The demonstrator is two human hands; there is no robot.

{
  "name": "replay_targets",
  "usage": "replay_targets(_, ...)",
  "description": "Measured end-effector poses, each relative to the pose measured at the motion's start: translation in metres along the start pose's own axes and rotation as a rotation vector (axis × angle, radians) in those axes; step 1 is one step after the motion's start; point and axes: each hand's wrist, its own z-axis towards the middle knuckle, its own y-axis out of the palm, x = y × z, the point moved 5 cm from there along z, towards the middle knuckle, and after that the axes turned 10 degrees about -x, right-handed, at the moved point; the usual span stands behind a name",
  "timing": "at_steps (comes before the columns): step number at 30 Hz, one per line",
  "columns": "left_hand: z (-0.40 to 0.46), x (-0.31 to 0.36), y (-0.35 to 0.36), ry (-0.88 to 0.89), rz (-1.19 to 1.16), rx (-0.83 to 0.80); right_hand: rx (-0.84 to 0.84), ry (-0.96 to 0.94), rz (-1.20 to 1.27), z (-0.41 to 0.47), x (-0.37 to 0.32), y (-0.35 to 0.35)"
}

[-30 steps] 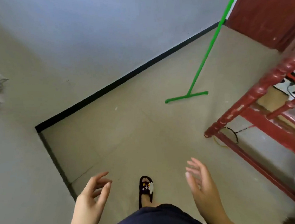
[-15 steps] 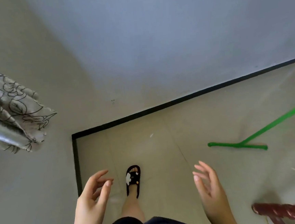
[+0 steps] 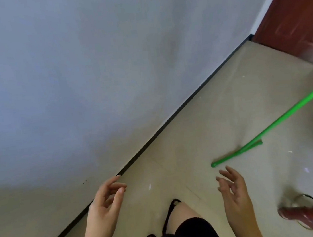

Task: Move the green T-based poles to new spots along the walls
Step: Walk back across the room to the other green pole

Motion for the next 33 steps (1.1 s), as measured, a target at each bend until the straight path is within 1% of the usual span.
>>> replay_targets(4,0.112,0.036,0.027,0.055,0.022,-0.131,0.142,0.017,0.029,0.080,0.002,-0.015)
replay_targets(9,0.234,0.092,0.063,0.135,0.015,-0.181,0.281,-0.006,0.088,0.190,-0.024,-0.050)
replay_targets(12,0.292,0.116,0.092,0.168,0.063,-0.261,0.329,0.002,0.119,0.234,-0.030,-0.069)
replay_targets(16,0.370,0.141,0.139,0.192,0.109,-0.402,0.485,0.068,0.096,0.276,-0.022,-0.096)
replay_targets(22,0.505,0.199,0.237,0.299,0.181,-0.664,0.789,0.133,0.118,0.354,-0.004,-0.139)
replay_targets(27,0.604,0.269,0.325,0.366,0.145,-0.853,0.999,0.161,0.155,0.416,-0.017,-0.174)
replay_targets(29,0.627,0.284,0.369,0.382,0.151,-0.953,1.081,0.175,0.172,0.427,-0.020,-0.189)
replay_targets(33,0.634,0.308,0.464,0.446,0.170,-1.227,1.307,0.234,0.145,0.426,-0.019,-0.226)
